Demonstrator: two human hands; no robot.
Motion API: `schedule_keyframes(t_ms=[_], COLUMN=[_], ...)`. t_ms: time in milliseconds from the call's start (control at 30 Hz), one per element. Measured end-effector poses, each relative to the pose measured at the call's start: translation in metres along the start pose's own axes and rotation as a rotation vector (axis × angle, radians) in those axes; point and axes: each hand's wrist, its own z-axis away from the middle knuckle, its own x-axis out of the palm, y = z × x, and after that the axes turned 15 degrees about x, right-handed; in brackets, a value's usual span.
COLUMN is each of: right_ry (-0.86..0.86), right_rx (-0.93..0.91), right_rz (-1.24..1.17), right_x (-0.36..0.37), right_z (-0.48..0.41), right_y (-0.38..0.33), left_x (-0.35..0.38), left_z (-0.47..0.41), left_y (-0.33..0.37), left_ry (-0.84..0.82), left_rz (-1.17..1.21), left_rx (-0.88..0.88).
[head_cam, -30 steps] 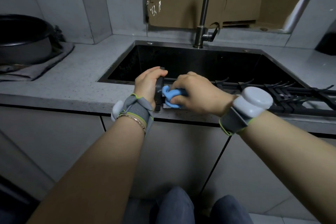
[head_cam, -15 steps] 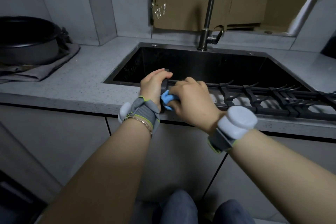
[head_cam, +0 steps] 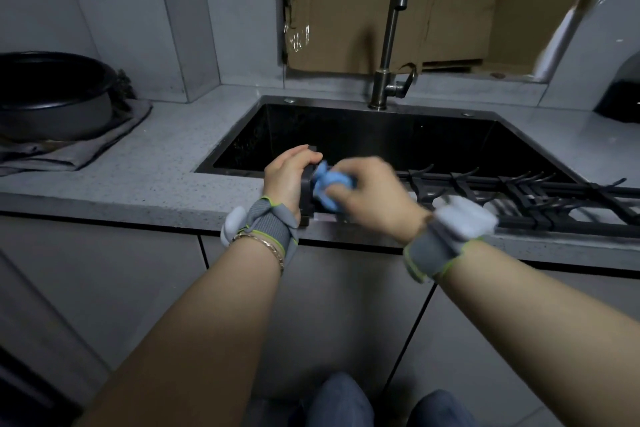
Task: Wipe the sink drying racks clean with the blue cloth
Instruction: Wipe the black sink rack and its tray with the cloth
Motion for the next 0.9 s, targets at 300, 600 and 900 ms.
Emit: schedule_keyframes(t_ms=[300,600,900], right_ry=[0.280,-0.106,-0.105], right_rx=[0.228,0.065,-0.053], right_rz=[-0.441,0.171,0.352], right_x=[-0.036,-0.020,-0.021], right_z=[-0.019,-0.001,-0.018], right_y=[0.009,0.002,0.006], left_x=[-0.001,-0.002,-0.001], left_z=[0.001,0.000,0.003], left_y=[-0.001,-0.001,0.000], left_ry=[0.000,-0.022,-0.032], left_rz=[-0.011,-0.036,-0.047], left_rx=[-0.009,0.003,0.012])
